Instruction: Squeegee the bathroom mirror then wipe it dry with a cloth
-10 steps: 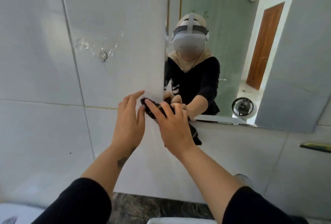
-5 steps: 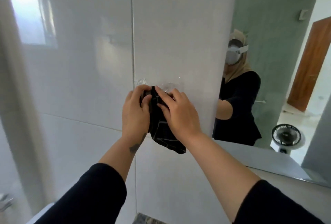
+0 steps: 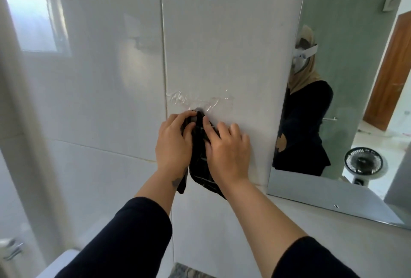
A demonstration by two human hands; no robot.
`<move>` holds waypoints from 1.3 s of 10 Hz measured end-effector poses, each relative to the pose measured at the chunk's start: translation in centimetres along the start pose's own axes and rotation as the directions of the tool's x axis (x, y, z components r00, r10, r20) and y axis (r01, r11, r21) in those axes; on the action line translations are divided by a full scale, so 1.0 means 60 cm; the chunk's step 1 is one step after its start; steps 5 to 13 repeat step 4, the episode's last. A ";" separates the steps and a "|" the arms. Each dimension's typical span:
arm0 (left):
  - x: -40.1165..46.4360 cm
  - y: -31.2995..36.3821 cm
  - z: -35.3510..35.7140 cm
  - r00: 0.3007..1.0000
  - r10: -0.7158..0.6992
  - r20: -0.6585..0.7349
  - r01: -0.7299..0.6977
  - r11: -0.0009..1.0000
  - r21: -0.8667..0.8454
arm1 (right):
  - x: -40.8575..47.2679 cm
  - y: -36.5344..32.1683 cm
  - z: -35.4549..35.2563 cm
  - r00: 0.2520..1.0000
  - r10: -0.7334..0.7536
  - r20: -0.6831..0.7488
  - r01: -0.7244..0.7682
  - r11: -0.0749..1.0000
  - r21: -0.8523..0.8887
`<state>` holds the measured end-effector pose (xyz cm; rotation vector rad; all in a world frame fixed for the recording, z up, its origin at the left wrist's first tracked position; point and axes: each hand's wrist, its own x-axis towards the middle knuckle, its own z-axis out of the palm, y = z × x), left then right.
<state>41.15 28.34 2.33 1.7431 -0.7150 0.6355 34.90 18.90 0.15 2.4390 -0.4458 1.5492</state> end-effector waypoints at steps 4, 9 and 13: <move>-0.095 0.040 -0.042 0.989 0.006 0.146 -0.047 0.959 0.278 | -0.057 -0.008 -0.122 0.864 0.140 0.484 -0.258 0.948 0.188; -0.095 0.040 -0.042 0.989 0.006 0.146 -0.047 0.959 0.278 | -0.057 -0.008 -0.122 0.864 0.140 0.484 -0.258 0.948 0.188; -0.095 0.040 -0.042 0.989 0.006 0.146 -0.047 0.959 0.278 | -0.057 -0.008 -0.122 0.864 0.140 0.484 -0.258 0.948 0.188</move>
